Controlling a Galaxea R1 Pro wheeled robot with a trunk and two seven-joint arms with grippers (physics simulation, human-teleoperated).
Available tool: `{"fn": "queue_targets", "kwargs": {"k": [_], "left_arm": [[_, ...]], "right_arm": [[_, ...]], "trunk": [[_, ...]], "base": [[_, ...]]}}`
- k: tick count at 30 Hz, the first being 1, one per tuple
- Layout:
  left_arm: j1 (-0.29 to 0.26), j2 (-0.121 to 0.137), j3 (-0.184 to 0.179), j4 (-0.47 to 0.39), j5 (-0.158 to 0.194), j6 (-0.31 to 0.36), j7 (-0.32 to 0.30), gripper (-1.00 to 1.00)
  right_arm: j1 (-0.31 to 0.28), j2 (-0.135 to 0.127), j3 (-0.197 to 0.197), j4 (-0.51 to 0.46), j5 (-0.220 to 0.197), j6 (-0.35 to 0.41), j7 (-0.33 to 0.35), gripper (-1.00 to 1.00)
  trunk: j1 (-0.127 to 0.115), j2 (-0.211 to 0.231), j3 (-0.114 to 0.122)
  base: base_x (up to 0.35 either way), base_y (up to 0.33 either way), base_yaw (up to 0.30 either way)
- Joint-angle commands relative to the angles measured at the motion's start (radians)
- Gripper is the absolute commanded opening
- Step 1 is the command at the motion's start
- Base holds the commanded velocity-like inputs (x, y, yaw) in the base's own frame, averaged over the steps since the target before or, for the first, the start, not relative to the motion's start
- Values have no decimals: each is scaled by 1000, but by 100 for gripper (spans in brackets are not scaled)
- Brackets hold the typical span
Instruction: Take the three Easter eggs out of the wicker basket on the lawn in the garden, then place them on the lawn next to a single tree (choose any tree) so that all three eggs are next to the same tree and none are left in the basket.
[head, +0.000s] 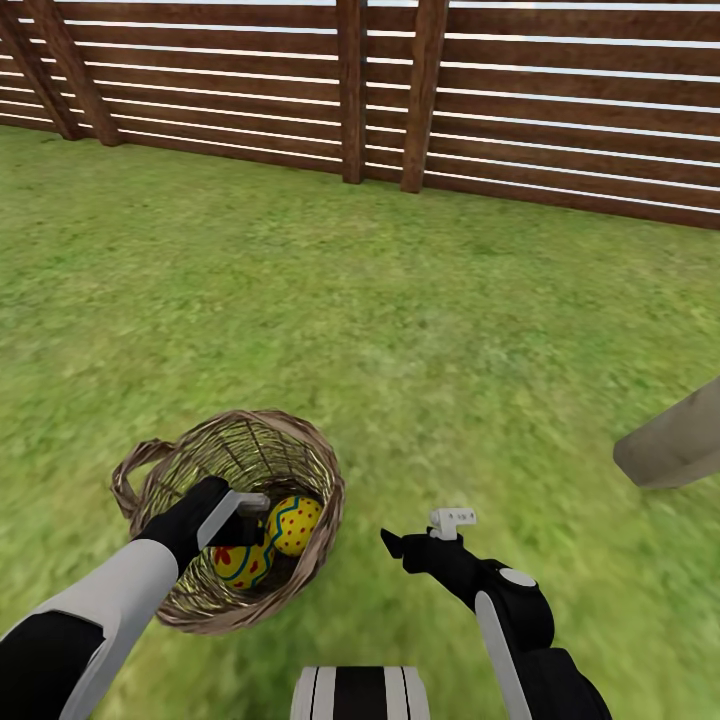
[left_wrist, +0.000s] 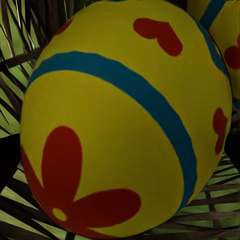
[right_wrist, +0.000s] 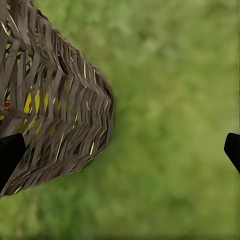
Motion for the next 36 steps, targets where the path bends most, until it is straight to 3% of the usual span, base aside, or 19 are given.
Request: {"fn": "queue_targets", "kwargs": {"k": [1,10,11,36], "left_arm": [[0,1,-7,-2,11,3,8,100],[0,1,-7,-2,11,2,9,100],[0,1,-7,-2,11,2,9,-100],[0,1,-6,-3,14,2,9,-100]], "right_arm": [[-1,0,-1,-1,-9,6,-3,100],[-1,0,-1,-1,-9,6,-3,100],[-1,0,-1,-1,-9,6,-3,100],[0,0,-1,-1,-9,6,-3,100]], "trunk": [[0,0,-1],[0,0,-1],[0,0,-1],[0,0,-1]], "base": [[0,0,0],[0,0,0],[0,0,0],[-3,0,0]]}}
